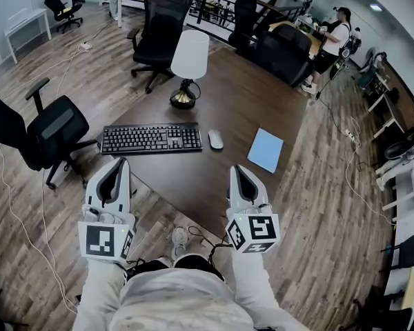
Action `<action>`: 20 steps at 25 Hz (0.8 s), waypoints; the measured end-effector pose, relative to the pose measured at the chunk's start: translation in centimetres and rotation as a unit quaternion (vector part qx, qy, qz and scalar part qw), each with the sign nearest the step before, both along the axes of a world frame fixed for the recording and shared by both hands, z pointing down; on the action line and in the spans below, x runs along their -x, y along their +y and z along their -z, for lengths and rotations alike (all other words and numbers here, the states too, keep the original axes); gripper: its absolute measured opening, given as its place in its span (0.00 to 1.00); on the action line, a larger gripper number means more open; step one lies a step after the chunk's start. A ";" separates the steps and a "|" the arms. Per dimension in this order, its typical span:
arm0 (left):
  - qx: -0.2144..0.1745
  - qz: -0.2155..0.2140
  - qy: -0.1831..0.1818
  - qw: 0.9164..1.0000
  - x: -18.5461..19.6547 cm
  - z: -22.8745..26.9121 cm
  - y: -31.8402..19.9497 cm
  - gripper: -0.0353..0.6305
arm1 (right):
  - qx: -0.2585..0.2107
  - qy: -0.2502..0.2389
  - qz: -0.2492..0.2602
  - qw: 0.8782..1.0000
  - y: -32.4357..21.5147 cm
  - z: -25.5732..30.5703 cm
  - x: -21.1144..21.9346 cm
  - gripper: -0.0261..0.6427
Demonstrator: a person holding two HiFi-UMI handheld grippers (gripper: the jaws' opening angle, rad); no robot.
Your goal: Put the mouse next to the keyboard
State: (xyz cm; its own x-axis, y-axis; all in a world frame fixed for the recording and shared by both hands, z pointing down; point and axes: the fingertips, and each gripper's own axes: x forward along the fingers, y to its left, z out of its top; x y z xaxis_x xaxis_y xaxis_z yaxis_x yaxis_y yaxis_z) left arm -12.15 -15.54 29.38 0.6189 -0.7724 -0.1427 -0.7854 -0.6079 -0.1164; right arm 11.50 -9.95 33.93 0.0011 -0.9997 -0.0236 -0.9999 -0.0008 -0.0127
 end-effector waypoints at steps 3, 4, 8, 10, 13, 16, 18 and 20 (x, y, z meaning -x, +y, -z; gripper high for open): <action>-0.001 0.000 -0.001 1.000 0.1 0.0 0.4 0.06 | -0.006 0.007 0.000 1.000 0.5 0.3 0.2 0.06; 0.000 0.000 -0.001 1.000 0.0 -0.1 0.6 0.06 | -0.008 0.007 0.000 1.000 0.7 0.4 0.2 0.06; 0.002 0.000 -0.004 1.000 0.1 -0.3 1.3 0.06 | -0.012 0.005 0.000 1.000 1.4 0.6 0.3 0.06; 0.003 0.000 -0.004 1.000 0.3 -0.3 1.7 0.06 | -0.013 0.006 0.000 1.000 1.7 0.7 0.5 0.06; 0.005 0.000 -0.005 1.000 0.4 -0.5 1.9 0.06 | -0.015 0.007 -0.001 1.000 1.9 0.8 0.7 0.06; 0.007 0.000 -0.006 1.000 0.5 -0.7 2.1 0.06 | -0.018 0.007 -0.003 1.000 2.1 0.8 0.8 0.06; 0.007 0.000 -0.007 1.000 0.5 -0.8 2.2 0.06 | -0.020 0.007 -0.004 1.000 2.2 0.9 0.8 0.06; 0.007 -0.001 -0.006 1.000 0.5 -0.8 2.4 0.06 | -0.022 0.009 -0.003 1.000 2.4 1.1 1.0 0.06</action>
State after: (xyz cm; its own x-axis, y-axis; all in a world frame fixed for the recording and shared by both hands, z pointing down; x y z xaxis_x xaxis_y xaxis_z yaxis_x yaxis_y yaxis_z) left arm -12.65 -13.17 30.18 0.6222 -0.7730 -0.1240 -0.7827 -0.6112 -0.1172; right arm 10.53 -7.59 32.78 0.0067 -0.9977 -0.0676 -1.0000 -0.0071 0.0055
